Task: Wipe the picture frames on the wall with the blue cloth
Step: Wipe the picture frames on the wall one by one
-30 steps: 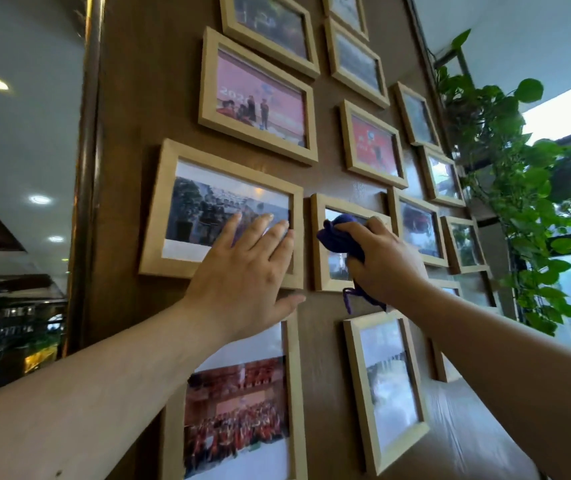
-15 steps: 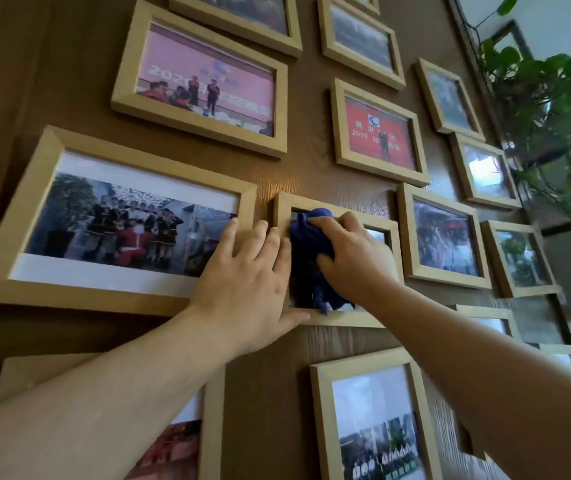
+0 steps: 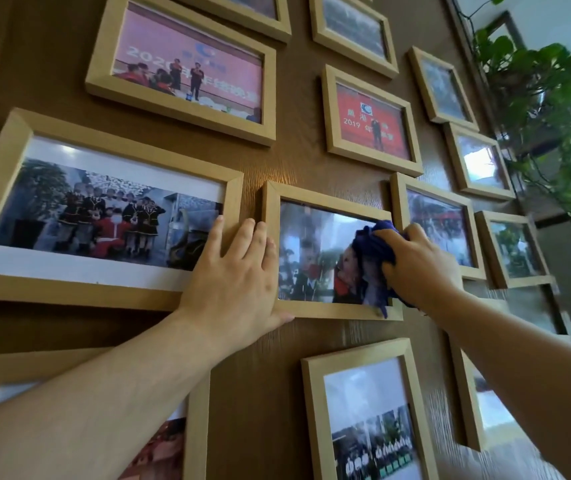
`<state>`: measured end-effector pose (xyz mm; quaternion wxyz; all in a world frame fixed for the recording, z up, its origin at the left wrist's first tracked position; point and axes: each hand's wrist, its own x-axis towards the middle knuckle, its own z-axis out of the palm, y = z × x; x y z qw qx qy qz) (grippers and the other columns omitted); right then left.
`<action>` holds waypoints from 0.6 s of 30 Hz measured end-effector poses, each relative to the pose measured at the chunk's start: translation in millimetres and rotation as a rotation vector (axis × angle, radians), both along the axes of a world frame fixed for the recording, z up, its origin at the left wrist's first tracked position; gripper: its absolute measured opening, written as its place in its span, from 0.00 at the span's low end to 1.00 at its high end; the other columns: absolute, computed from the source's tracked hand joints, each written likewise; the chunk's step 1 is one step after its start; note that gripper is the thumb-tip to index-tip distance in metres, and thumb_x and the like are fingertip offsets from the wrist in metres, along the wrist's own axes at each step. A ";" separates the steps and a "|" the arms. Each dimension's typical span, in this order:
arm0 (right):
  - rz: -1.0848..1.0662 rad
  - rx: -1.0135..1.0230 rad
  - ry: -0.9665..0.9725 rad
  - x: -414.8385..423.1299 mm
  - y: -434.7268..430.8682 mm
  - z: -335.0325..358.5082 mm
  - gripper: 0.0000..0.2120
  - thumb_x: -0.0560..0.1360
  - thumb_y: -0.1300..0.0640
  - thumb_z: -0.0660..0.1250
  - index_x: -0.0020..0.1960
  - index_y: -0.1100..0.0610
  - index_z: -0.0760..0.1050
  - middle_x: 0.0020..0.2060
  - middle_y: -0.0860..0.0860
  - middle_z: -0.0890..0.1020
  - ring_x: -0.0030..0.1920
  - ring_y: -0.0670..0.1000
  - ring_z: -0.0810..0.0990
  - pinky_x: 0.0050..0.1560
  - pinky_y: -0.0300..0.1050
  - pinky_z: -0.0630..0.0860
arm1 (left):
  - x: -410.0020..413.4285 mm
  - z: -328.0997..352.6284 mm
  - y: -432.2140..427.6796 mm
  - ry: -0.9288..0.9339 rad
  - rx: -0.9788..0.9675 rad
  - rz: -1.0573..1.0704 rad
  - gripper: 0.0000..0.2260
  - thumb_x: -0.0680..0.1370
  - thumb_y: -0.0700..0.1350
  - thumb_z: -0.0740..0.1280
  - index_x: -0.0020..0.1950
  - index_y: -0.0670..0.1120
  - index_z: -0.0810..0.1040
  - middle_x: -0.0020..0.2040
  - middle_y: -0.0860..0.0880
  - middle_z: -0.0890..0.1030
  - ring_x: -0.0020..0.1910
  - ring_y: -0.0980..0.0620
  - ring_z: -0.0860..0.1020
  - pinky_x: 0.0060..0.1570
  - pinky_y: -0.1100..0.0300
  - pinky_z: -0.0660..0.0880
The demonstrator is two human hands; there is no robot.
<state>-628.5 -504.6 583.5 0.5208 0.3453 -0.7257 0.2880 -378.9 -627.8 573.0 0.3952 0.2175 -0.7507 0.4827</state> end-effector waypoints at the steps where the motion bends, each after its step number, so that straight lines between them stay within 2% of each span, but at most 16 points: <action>1: -0.002 0.003 -0.003 1.1 -1.3 -1.2 0.21 0.76 0.50 0.59 0.67 0.47 0.63 0.55 0.55 0.69 0.41 0.51 0.68 0.35 0.47 0.71 | -0.3 0.0 -0.1 -0.001 -0.001 -0.002 0.45 0.72 0.72 0.51 0.76 0.39 0.50 0.78 0.37 0.53 0.77 0.40 0.49 0.72 0.35 0.49; 4: 0.095 0.046 0.060 26.1 -14.3 -1.4 0.23 0.75 0.49 0.61 0.68 0.46 0.61 0.59 0.54 0.69 0.42 0.49 0.68 0.35 0.42 0.66 | -1.4 -0.4 -1.3 0.007 0.000 -0.007 0.46 0.72 0.72 0.51 0.76 0.39 0.51 0.78 0.36 0.54 0.77 0.40 0.50 0.72 0.35 0.49; 7: 0.202 0.154 0.237 62.1 -30.7 -2.4 0.26 0.74 0.48 0.63 0.70 0.45 0.59 0.60 0.53 0.68 0.46 0.51 0.72 0.38 0.41 0.65 | -2.5 -1.7 -1.6 0.018 0.003 -0.013 0.45 0.72 0.72 0.53 0.76 0.39 0.51 0.78 0.37 0.55 0.77 0.40 0.51 0.72 0.35 0.50; 10: 0.191 0.268 0.358 74.7 -32.7 -3.5 0.27 0.74 0.48 0.63 0.70 0.45 0.59 0.59 0.53 0.69 0.47 0.51 0.72 0.38 0.40 0.64 | -2.7 -2.2 -1.4 0.029 -0.003 -0.009 0.45 0.72 0.72 0.53 0.76 0.40 0.52 0.77 0.37 0.55 0.77 0.40 0.51 0.72 0.35 0.50; 13: 0.101 0.295 0.320 55.7 -13.5 -7.1 0.25 0.75 0.47 0.62 0.70 0.44 0.59 0.57 0.51 0.69 0.43 0.47 0.67 0.33 0.37 0.60 | -2.2 -2.0 -1.7 0.018 -0.006 -0.001 0.45 0.72 0.72 0.51 0.76 0.39 0.51 0.77 0.37 0.55 0.77 0.40 0.51 0.72 0.35 0.50; 16: -0.025 0.297 0.209 27.3 8.1 -15.0 0.24 0.76 0.48 0.60 0.70 0.43 0.58 0.57 0.51 0.70 0.44 0.49 0.70 0.35 0.41 0.68 | -1.8 -2.1 -2.6 0.022 0.005 -0.016 0.46 0.72 0.73 0.51 0.76 0.39 0.51 0.77 0.37 0.56 0.77 0.41 0.52 0.72 0.35 0.50; 18: -0.063 0.286 0.157 22.4 12.4 -18.5 0.23 0.76 0.48 0.60 0.69 0.44 0.59 0.57 0.52 0.70 0.45 0.51 0.72 0.36 0.42 0.69 | -1.8 -2.5 -2.9 0.024 0.009 -0.018 0.46 0.72 0.73 0.51 0.76 0.39 0.52 0.77 0.37 0.58 0.77 0.41 0.52 0.72 0.35 0.51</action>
